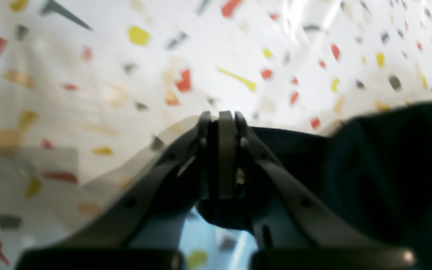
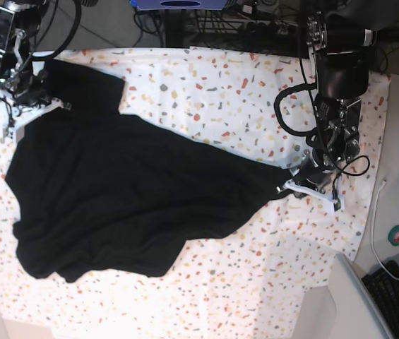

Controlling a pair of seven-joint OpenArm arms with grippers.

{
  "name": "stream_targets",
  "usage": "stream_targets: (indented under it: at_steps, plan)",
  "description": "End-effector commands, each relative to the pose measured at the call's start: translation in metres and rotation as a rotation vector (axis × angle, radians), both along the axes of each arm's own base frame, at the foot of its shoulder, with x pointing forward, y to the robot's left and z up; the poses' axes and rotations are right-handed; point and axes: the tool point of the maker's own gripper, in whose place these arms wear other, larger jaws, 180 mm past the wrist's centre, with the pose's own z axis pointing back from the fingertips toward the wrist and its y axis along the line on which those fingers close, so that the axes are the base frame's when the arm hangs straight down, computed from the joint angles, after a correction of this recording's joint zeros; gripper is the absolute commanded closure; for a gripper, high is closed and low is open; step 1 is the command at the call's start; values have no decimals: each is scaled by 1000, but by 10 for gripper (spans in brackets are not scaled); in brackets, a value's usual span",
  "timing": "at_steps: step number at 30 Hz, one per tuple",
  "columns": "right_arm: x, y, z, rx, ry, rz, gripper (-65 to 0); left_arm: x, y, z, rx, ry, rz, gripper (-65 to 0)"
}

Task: Layout the t-shirt on the table in an organized manner, then fold the t-shirt properly
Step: 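Lift the shirt with both grippers and lay it down flattened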

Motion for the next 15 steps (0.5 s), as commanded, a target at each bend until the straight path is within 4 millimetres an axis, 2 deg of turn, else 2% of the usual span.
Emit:
stream_targets:
  at_steps: [1, 5, 9, 12, 15]
  plan:
    - [11, -1, 11, 1, -4, 30, 0, 17, 5, 24, 11, -42, -17, 0]
    - [47, -16, 52, -37, -33, 67, 0, 26, 3, 68, 33, -45, -87, 0]
    - [77, -31, 106, -103, -71, 112, 0, 25, 26, 126, 67, -117, 3, 0]
    - [84, -30, 136, -134, -93, 136, 0, 22, 28, 156, 81, -157, 2, 0]
    - [77, -28, 147, -152, -87, 151, 0, 9, 26, 158, 92, -137, -13, 0]
